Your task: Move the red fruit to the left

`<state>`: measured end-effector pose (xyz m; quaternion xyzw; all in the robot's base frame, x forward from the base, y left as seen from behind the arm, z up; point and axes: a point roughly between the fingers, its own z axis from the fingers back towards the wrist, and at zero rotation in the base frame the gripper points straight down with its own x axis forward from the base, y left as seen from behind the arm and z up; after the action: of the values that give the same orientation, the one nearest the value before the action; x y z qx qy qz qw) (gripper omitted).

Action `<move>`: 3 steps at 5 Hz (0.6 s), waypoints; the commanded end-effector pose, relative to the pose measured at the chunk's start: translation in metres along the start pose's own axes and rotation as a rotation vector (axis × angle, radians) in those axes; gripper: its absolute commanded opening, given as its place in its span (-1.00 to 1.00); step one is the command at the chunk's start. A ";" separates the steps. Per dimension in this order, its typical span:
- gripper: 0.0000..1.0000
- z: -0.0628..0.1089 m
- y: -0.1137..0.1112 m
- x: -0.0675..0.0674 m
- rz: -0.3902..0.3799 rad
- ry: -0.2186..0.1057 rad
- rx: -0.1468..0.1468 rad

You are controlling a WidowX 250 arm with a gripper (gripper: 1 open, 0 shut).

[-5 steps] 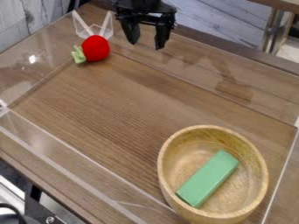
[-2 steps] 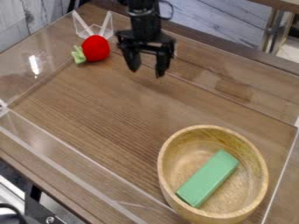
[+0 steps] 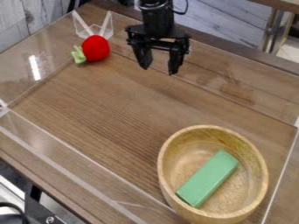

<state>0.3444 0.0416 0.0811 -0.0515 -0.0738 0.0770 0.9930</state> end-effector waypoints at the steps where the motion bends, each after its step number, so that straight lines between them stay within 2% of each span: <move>1: 1.00 0.029 0.001 0.005 0.016 -0.087 0.006; 2: 1.00 0.030 0.008 0.003 0.046 -0.101 0.010; 3: 1.00 0.025 0.013 0.007 0.078 -0.116 0.016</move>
<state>0.3416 0.0545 0.0847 -0.0464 -0.0969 0.1142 0.9876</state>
